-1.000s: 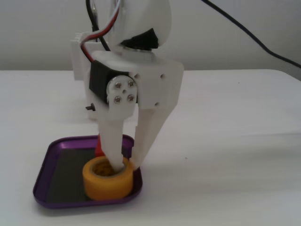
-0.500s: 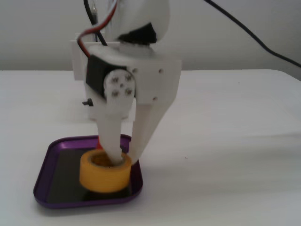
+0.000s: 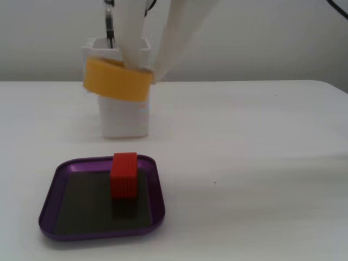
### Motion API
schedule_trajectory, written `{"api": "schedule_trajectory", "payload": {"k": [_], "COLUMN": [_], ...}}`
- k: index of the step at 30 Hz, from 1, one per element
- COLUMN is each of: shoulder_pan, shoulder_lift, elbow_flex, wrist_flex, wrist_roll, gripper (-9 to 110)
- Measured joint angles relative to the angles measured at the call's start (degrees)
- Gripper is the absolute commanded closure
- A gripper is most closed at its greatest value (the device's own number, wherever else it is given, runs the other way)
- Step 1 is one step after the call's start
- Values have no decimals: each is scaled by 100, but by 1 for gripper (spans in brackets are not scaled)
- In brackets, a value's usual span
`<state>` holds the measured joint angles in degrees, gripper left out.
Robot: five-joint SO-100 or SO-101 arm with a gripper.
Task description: Remove the yellow tape from the box.
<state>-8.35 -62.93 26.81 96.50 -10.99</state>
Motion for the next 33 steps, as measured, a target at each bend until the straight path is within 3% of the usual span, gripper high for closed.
{"api": "schedule_trajectory", "payload": {"k": [11,23,33], "shoulder_pan": [633,633,132], "shoulder_lift": [-1731,-3876,-3937], "elbow_flex": [2637,7857,8578], "wrist_flex": [-281,-3138,-3727], "wrist_roll": [193,202,211], "gripper": [102,102,101]}}
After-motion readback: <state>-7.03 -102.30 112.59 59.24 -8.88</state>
